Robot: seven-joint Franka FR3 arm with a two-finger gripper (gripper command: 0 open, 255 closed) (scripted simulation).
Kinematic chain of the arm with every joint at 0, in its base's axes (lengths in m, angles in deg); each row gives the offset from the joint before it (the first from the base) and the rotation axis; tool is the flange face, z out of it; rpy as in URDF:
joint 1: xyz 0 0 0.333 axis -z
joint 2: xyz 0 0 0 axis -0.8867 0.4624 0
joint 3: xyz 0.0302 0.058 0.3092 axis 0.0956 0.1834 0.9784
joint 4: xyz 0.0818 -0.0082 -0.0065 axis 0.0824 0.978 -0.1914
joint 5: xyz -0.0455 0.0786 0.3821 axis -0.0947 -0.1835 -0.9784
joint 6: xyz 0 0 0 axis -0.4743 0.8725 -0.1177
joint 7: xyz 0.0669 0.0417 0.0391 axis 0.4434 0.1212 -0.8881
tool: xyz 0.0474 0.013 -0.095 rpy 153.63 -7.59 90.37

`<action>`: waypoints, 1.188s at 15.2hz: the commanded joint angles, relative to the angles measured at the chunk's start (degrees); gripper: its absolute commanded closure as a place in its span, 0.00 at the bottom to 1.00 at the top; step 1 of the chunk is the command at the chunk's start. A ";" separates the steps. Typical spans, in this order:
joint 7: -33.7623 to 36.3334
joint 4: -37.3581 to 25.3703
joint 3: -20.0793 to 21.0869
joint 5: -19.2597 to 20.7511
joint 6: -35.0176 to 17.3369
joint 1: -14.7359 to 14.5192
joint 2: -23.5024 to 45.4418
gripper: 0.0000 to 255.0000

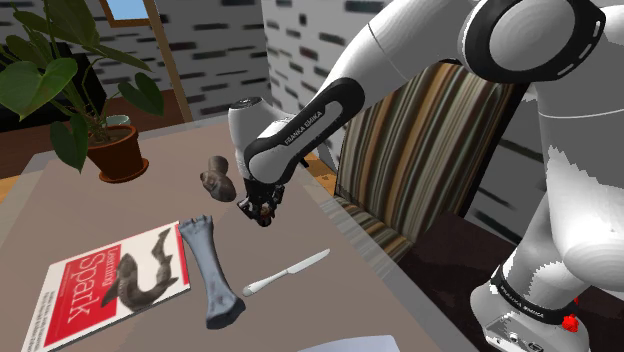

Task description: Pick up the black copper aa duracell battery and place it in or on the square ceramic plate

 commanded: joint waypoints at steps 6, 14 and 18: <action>0.00 0.00 0.00 0.00 -0.01 0.00 0.02 1.00; -0.78 -1.06 0.73 -1.26 4.72 0.51 -3.75 1.00; -1.15 -1.90 1.02 -1.85 7.19 0.71 -5.43 1.00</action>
